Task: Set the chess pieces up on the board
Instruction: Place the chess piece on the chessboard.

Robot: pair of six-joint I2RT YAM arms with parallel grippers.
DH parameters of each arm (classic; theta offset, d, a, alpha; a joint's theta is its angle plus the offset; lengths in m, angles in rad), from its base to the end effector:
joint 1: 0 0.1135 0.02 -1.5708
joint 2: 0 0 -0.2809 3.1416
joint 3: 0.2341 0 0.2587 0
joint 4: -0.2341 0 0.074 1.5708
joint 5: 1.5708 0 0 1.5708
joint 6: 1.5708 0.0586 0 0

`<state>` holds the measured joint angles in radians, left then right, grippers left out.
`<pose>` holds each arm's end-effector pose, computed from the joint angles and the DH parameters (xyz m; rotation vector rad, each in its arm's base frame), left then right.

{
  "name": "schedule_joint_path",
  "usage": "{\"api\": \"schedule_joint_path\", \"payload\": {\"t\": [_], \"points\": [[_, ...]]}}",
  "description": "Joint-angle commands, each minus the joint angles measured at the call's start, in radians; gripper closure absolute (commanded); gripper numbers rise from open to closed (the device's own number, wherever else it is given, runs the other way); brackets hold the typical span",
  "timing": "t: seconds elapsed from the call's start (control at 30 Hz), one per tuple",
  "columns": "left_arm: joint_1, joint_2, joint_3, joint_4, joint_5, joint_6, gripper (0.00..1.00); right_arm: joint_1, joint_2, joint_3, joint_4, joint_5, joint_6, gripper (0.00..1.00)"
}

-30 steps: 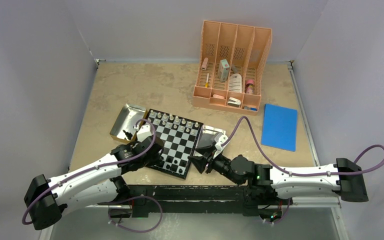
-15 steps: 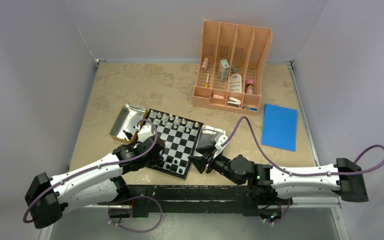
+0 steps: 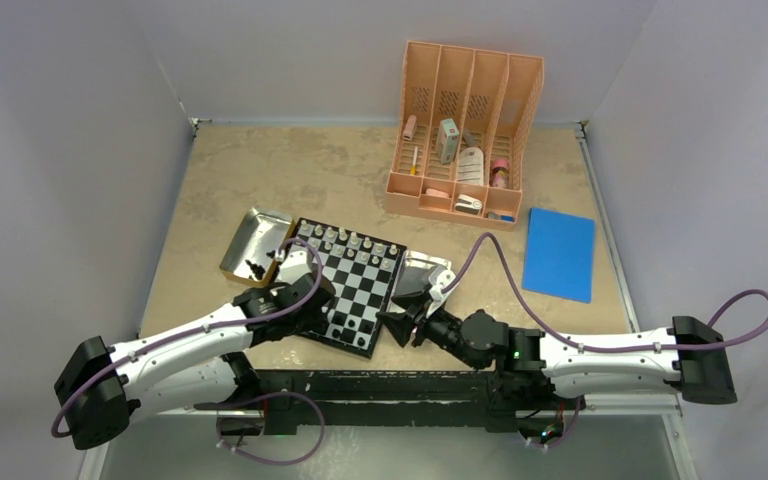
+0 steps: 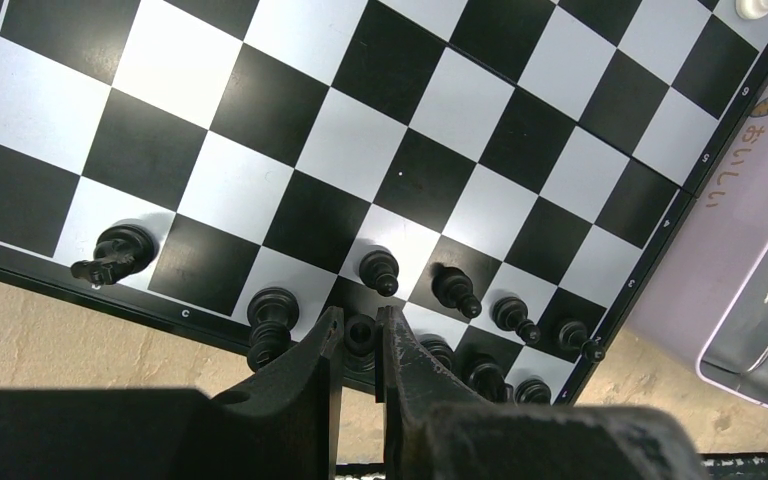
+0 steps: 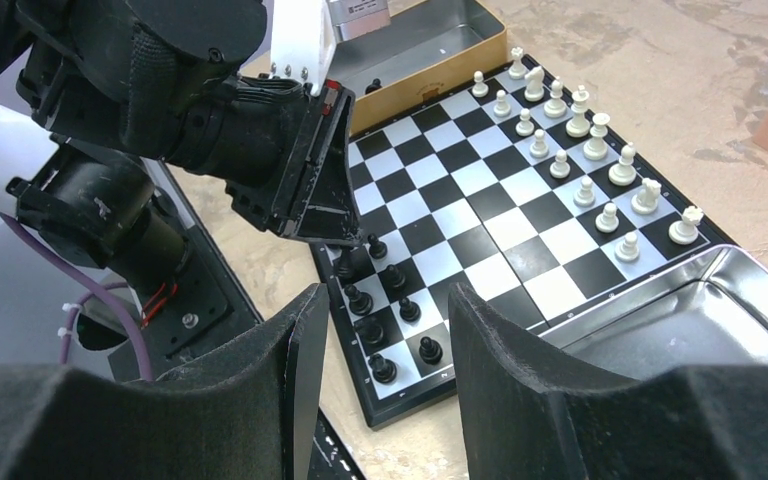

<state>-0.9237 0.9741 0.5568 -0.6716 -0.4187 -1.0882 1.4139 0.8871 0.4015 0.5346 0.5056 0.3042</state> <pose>0.1249 -0.1258 0.1857 -0.3391 2.5079 -0.2371 0.0621 0.2111 0.2730 -0.4606 1.5440 0.9743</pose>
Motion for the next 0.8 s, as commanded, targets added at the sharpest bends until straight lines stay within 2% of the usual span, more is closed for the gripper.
{"api": "schedule_joint_path", "payload": {"t": [0.0, 0.27, 0.77], "points": [[-0.007, -0.007, 0.012, 0.0, -0.026, 0.008, 0.91, 0.002, 0.001, 0.023, 0.043, 0.016, -0.022, 0.5], [-0.012, -0.043, 0.01, 0.011, -0.049, 0.015, 0.96, 0.002, 0.039, 0.029, 0.061, 0.009, -0.026, 0.49], [-0.025, -0.026, 0.012, 0.02, -0.069, 0.021, 0.93, 0.002, 0.029, 0.022, 0.055, 0.005, -0.022, 0.49]]}}
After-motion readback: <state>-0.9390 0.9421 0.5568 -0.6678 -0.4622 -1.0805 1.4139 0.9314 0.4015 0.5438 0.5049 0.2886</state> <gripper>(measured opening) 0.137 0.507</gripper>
